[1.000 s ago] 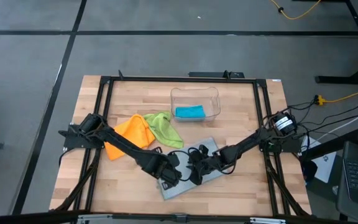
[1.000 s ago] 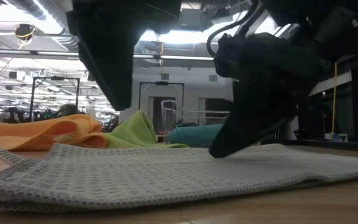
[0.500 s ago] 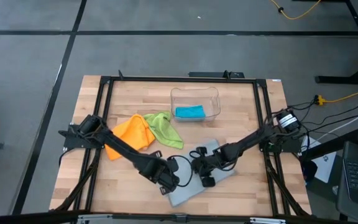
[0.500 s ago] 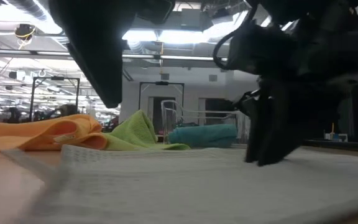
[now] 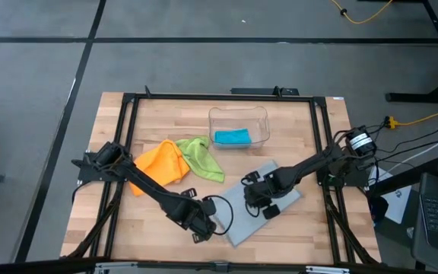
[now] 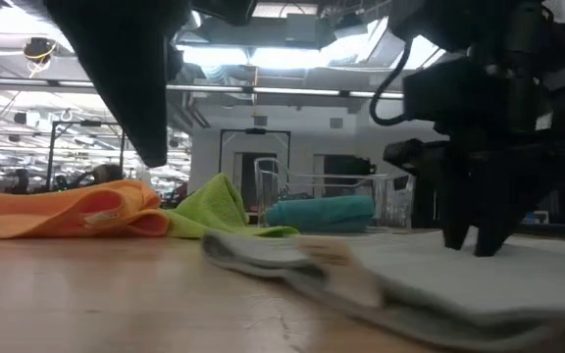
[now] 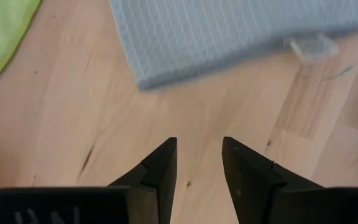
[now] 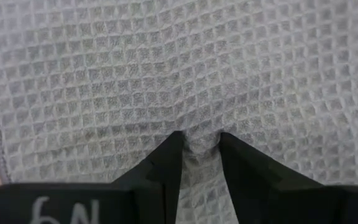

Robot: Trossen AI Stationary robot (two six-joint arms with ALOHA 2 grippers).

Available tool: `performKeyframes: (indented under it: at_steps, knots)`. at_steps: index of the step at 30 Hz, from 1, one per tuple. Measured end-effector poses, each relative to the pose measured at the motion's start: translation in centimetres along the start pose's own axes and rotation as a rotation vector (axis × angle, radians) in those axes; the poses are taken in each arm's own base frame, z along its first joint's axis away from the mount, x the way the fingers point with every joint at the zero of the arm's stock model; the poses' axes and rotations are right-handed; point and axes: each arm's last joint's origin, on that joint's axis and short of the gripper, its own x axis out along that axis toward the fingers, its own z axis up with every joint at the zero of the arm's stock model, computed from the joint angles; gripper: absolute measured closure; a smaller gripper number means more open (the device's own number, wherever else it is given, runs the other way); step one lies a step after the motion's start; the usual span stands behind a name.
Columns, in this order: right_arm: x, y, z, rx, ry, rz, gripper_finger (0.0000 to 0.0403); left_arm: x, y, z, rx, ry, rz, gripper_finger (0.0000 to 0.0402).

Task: Fold microfiber towels
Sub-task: Fold the gray towel

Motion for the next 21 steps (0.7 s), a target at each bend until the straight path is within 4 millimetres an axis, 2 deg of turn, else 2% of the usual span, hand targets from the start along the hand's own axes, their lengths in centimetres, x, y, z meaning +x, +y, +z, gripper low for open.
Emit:
performKeyframes:
  at_steps: [7,11,15,21]
  knots:
    - [-0.2,0.0,-0.5,-0.183,0.067,-0.028,0.0289,-0.2,-0.4,-0.6,0.026,0.001,-0.005,0.0282]
    - [-0.9,-0.3,0.1,-0.217,0.129,-0.147,0.0289,-0.2,-0.5,-0.6,0.088,0.000,-0.006,0.0282]
    - [-3.3,-0.6,2.4,-0.226,0.130,-0.200,0.0289,-0.2,-0.4,-0.6,0.123,0.000,-0.005,0.0282]
    - [-7.8,0.1,5.7,-0.206,0.096,-0.208,0.0289,-0.2,-0.4,-0.5,0.147,-0.001,-0.005,0.0282]
